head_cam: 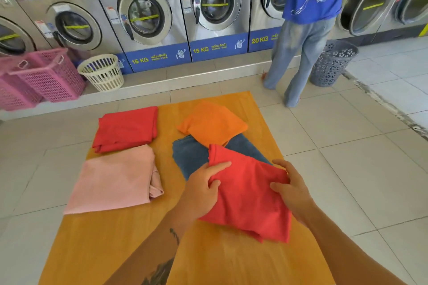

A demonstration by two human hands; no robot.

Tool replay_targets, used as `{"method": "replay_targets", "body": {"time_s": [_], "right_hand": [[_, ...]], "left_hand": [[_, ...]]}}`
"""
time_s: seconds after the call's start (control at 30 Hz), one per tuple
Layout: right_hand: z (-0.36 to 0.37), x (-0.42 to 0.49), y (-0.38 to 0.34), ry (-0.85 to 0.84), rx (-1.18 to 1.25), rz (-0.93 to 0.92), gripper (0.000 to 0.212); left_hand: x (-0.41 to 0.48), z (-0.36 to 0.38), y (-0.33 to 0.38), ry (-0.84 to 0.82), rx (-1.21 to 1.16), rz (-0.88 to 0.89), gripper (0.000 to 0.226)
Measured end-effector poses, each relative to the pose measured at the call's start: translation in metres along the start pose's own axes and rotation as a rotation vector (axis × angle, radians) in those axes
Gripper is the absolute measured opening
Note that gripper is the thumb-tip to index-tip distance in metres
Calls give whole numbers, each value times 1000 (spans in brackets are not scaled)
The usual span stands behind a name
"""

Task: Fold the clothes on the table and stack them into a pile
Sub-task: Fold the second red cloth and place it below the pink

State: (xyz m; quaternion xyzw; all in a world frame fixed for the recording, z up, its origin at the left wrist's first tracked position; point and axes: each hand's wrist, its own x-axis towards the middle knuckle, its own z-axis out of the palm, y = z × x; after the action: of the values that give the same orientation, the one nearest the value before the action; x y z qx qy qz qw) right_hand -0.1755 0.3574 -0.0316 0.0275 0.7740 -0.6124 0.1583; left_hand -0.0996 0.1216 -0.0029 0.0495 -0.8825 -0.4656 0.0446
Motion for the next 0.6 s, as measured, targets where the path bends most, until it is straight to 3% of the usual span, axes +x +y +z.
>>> {"method": "replay_targets", "body": {"time_s": [0.2, 0.33, 0.6], "right_hand": [[77, -46, -40, -59, -168, -319, 39], [161, -71, -47, -98, -160, -318, 22], [306, -105, -48, -207, -229, -325, 17]], "left_hand": [[-57, -78, -46, 212, -203, -170, 57], [-114, -133, -96, 294, -302, -280, 57], [-191, -216, -175, 510, -339, -419, 52]]}}
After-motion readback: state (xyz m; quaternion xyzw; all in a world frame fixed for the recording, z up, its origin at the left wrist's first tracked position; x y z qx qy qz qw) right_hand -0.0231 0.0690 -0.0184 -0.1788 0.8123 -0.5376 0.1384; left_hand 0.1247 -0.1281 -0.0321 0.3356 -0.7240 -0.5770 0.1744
